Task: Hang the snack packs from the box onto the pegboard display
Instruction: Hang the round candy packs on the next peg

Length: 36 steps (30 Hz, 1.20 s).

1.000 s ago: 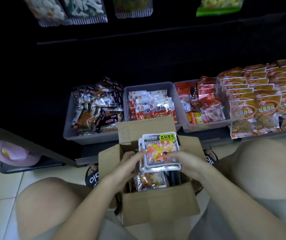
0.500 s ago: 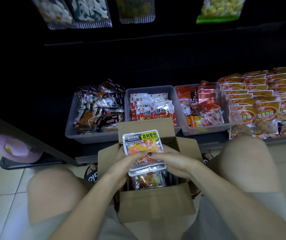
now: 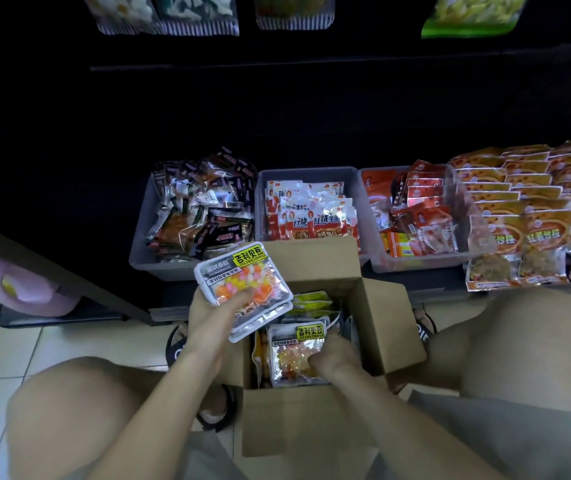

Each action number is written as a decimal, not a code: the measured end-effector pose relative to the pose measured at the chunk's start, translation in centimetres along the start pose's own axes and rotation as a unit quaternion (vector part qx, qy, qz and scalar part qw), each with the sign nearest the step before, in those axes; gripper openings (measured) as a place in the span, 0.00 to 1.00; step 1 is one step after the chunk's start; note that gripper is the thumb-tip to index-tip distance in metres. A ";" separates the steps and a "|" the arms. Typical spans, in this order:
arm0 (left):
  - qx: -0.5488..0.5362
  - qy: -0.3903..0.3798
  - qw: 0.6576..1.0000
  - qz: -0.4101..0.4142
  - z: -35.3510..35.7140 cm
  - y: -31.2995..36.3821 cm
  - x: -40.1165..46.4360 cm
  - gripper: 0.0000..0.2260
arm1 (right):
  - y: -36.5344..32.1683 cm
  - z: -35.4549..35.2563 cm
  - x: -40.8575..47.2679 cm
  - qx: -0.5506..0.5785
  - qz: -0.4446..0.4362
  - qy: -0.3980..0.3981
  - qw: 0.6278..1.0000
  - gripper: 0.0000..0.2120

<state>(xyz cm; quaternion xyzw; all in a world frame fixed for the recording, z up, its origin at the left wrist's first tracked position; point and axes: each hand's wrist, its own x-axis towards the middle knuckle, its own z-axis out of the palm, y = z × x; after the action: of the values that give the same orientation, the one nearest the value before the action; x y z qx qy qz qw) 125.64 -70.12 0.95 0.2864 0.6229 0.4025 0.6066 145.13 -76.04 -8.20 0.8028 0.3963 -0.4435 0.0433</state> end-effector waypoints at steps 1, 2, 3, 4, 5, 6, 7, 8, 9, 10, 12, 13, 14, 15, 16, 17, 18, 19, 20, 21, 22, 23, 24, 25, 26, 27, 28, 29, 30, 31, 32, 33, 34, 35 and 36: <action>-0.001 0.001 1.000 0.001 -0.1 0.0 0.0 0.23 | -0.3 0.1 0.1 0.005 0.006 0.005 1.000 0.36; -0.002 0.002 1.000 0.002 -0.1 0.0 0.1 0.22 | -0.5 0.1 0.3 0.013 0.010 0.011 1.000 0.37; -0.004 0.003 1.000 0.004 -0.1 0.1 0.1 0.23 | -0.6 0.1 0.5 0.021 0.017 0.012 1.000 0.37; -0.005 0.006 1.000 0.005 0.0 0.1 0.1 0.23 | -0.6 0.0 0.7 0.039 0.024 0.012 0.999 0.36; -0.006 0.008 1.000 0.006 0.0 0.1 0.2 0.23 | -0.5 0.0 0.9 0.063 0.033 0.011 0.997 0.34; -0.008 0.009 1.000 0.007 0.0 0.2 0.3 0.23 | -0.4 0.1 1.1 0.085 0.034 0.011 0.996 0.32; -0.009 0.010 1.000 0.007 0.1 0.2 0.3 0.23 | -0.4 0.0 1.2 0.100 0.031 0.004 0.995 0.29; -0.010 0.008 1.000 0.006 0.1 0.2 0.3 0.23 | -0.4 -0.1 1.2 0.108 0.023 -0.002 0.994 0.23; -0.009 0.006 1.000 0.005 0.1 0.2 0.3 0.23 | -0.3 -0.2 1.2 0.103 0.012 -0.003 0.995 0.15; -0.006 0.004 1.000 0.006 0.2 0.2 0.3 0.23 | -0.4 -0.5 0.9 0.093 0.001 -0.007 0.996 0.07; -0.002 0.002 1.000 0.005 0.3 0.2 0.2 0.23 | -0.2 -0.6 0.8 0.085 -0.018 -0.016 0.996 0.15; -0.001 0.002 1.000 0.005 0.3 0.2 0.2 0.23 | -0.1 -0.5 0.8 0.081 -0.026 -0.024 0.996 0.16; 0.000 0.002 1.000 0.005 0.3 0.1 0.1 0.23 | -0.1 -0.7 0.6 0.087 -0.043 -0.034 0.995 0.14; 0.002 0.003 1.000 0.005 0.3 0.2 0.0 0.23 | -0.1 -0.7 0.6 0.097 -0.054 -0.048 0.993 0.08; 0.004 0.003 1.000 0.004 0.2 0.2 -0.1 0.23 | -0.3 -0.9 0.2 0.118 -0.070 -0.054 0.989 0.05; 0.003 0.002 1.000 0.004 0.2 0.3 -0.2 0.23 | -0.2 -1.0 0.2 0.136 -0.078 -0.061 0.986 0.08; 0.002 0.000 1.000 0.006 0.1 0.4 -0.3 0.23 | -0.1 -1.3 0.1 0.158 -0.085 -0.065 0.982 0.11; 0.001 -0.001 1.000 0.009 0.1 0.5 -0.4 0.22 | 0.0 -1.8 -0.1 0.184 -0.089 -0.064 0.977 0.13; 0.000 -0.002 1.000 0.014 0.0 0.7 -0.6 0.22 | 0.2 -2.4 -0.5 0.209 -0.093 -0.059 0.972 0.15; 0.000 -0.004 1.000 0.018 0.0 0.9 -0.8 0.21 | 0.6 -3.3 -0.6 0.234 -0.095 -0.053 0.966 0.16; 0.000 -0.005 1.000 0.022 0.1 1.1 -1.1 0.20 | 0.9 -4.3 -0.9 0.256 -0.096 -0.041 0.961 0.16; 0.000 -0.005 1.000 0.026 0.1 1.3 -1.3 0.20 | 1.1 -5.6 -1.4 0.276 -0.095 -0.029 0.956 0.16; 0.000 -0.005 1.000 0.026 0.1 1.5 -1.6 0.19 | 1.2 -6.9 -2.1 0.298 -0.095 -0.022 0.950 0.16; 0.000 -0.005 1.000 0.026 0.1 1.7 -1.8 0.19 | 1.3 -8.3 -2.7 0.321 -0.100 -0.022 0.941 0.15; 0.001 -0.005 1.000 0.025 0.0 1.9 -2.0 0.19 | 1.2 -9.6 -3.5 0.348 -0.108 -0.019 0.931 0.15; 0.003 -0.007 1.000 0.027 -0.1 2.2 -2.2 0.19 | 1.3 -10.9 -4.3 0.375 -0.122 -0.011 0.919 0.14; 0.005 -0.009 0.999 0.032 -0.1 2.6 -2.6 0.19 | 1.3 -12.3 -5.1 0.399 -0.133 0.001 0.907 0.13; 0.006 -0.012 0.999 0.039 -0.2 3.0 -2.8 0.19 | 1.3 -13.4 -5.6 0.420 -0.144 0.007 0.896 0.12; 0.007 -0.013 0.999 0.047 -0.2 3.5 -3.1 0.19 | 1.1 -14.4 -6.3 0.440 -0.152 0.008 0.885 0.12; 0.004 -0.016 0.998 0.057 -0.2 4.0 -3.3 0.18 | 0.9 -15.4 -6.8 0.459 -0.162 0.010 0.873 0.11; 0.001 -0.017 0.998 0.065 -0.2 4.6 -3.6 0.18 | 0.4 -16.3 -7.4 0.480 -0.168 0.013 0.861 0.11; -0.003 -0.019 0.997 0.074 0.0 5.3 -3.9 0.17 | -0.1 -17.1 -7.9 0.501 -0.178 0.013 0.847 0.12; -0.006 -0.021 0.996 0.085 0.2 6.1 -4.1 0.18 | -0.9 -17.8 -8.5 0.522 -0.191 0.011 0.831 0.12; -0.006 -0.024 0.995 0.100 0.4 7.0 -4.4 0.18 | -2.0 -18.5 -9.2 0.532 -0.210 0.008 0.821 0.13; -0.001 -0.031 0.992 0.120 0.8 8.1 -4.7 0.19 | -3.2 -19.0 -10.0 0.537 -0.228 0.009 0.812 0.14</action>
<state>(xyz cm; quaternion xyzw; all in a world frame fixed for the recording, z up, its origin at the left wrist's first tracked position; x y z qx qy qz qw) 125.79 -69.82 10.30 0.3706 0.5645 0.4640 0.5733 152.89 -71.83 11.64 0.5889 0.2674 -0.5756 -0.5004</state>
